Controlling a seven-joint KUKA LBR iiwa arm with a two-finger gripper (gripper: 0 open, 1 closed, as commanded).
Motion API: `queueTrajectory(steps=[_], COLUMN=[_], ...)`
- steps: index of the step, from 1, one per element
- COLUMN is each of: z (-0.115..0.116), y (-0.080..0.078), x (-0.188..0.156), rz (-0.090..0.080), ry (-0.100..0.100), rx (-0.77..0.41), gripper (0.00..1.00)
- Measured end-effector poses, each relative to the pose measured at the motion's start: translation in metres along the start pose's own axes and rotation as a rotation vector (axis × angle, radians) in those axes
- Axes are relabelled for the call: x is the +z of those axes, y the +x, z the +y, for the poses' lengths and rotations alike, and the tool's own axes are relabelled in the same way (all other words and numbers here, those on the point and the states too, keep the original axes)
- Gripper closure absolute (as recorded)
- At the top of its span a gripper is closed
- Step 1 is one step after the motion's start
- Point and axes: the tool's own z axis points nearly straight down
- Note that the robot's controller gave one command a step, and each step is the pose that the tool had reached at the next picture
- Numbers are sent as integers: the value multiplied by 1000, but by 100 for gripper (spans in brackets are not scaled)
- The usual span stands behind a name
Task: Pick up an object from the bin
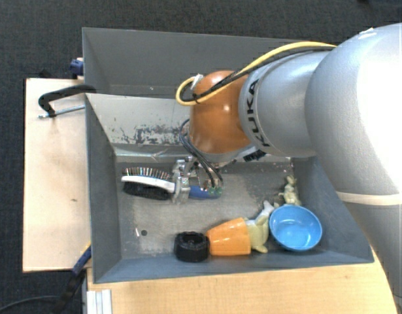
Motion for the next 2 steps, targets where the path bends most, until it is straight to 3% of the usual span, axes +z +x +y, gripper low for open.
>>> queueTrajectory(steps=[2], z=[2], y=[-4], x=[-74], rz=[-6], ry=[-1], rx=[1], gripper=[100])
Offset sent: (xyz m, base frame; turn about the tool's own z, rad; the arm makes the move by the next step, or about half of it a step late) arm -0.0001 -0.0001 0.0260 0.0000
